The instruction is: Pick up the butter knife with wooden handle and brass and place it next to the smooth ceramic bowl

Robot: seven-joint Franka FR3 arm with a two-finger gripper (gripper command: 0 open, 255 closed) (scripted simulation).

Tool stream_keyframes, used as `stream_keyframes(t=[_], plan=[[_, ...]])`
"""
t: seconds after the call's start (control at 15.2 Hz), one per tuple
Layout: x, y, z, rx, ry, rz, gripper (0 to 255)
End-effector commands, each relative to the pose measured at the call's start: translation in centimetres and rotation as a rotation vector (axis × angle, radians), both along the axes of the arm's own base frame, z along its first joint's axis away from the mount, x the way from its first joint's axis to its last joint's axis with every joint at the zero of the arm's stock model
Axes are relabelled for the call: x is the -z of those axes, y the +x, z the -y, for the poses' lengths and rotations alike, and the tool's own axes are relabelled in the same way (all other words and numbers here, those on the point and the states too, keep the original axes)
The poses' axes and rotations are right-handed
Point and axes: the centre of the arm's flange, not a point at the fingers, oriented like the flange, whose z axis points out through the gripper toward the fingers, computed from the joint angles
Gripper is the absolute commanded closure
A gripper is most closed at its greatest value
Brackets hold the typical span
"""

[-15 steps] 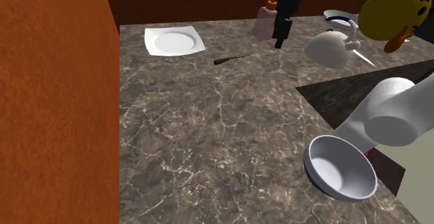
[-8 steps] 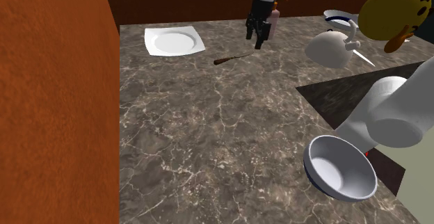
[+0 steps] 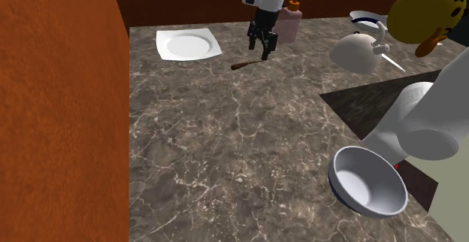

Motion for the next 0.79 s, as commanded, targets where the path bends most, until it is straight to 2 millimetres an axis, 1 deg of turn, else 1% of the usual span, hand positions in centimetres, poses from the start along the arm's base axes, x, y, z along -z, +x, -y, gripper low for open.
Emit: stream_keyframes(t=[0.0,0.13,0.66,0.73], plan=[[1.05,-0.01,-0.07,-0.002,0.000,0.001,0],[1.87,-0.08,-0.16,-0.002,0.000,0.001,0],[1.87,-0.07,-0.16,-0.002,0.000,0.001,0],[1.87,-0.07,-0.16,-0.002,0.000,0.001,255]])
